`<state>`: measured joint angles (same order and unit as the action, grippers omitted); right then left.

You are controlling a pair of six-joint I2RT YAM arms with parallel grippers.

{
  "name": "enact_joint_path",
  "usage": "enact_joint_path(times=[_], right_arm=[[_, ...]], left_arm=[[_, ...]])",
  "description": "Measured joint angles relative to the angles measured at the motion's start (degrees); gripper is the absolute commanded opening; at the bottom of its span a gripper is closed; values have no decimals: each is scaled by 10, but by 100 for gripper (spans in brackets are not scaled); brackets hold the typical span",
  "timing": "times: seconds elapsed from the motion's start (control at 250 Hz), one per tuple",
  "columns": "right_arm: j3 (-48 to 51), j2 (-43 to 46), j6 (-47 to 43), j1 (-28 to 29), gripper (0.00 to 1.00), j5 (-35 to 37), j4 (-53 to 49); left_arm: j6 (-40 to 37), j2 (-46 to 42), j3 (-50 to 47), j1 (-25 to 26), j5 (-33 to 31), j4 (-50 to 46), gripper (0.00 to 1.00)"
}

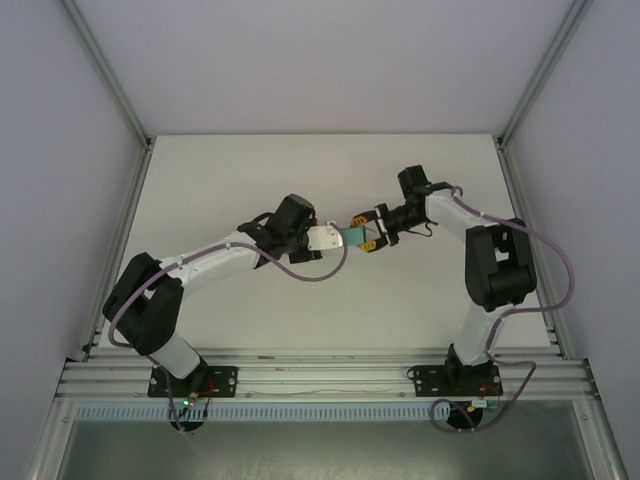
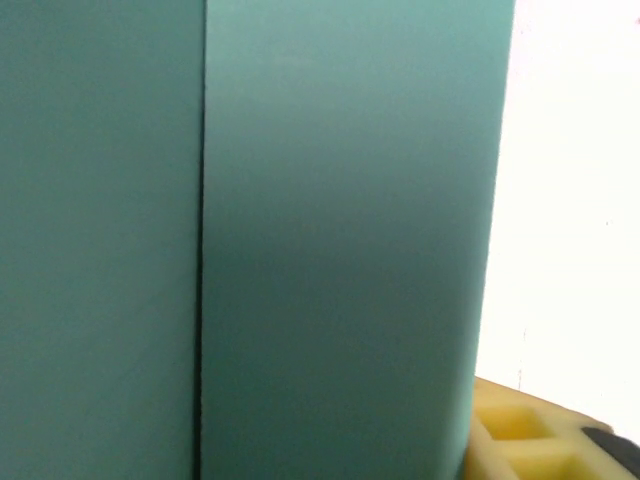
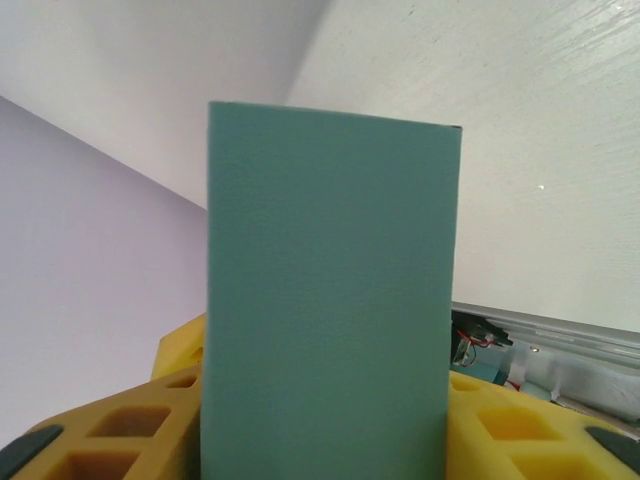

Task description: Assemble paper box

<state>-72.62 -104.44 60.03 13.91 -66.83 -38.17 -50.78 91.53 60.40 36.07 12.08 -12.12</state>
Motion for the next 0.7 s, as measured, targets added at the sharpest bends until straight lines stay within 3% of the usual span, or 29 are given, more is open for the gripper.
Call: enact_joint_path(times=[0.108, 0.164, 0.296, 0.396, 0.572, 0.7], right_arm=[[-2, 9, -9, 4, 77, -1, -6], [-3, 16, -16, 7, 100, -1, -11], [-2, 43, -23, 9, 100, 18, -18], [-3, 84, -50, -7, 100, 73, -29], [-15, 191, -188, -50, 100, 268, -32], [62, 315, -323, -49, 100, 380, 66]], left_arm=[[-4, 0, 0, 2, -4, 10, 39], [-3, 0, 0, 2, -8, 15, 39], [-3, 0, 2, 2, -12, 7, 38], [-7, 0, 17, -2, -2, -30, 39], [-17, 5, 63, -25, 60, -123, 38], [-16, 49, 139, -40, 102, -200, 38]])
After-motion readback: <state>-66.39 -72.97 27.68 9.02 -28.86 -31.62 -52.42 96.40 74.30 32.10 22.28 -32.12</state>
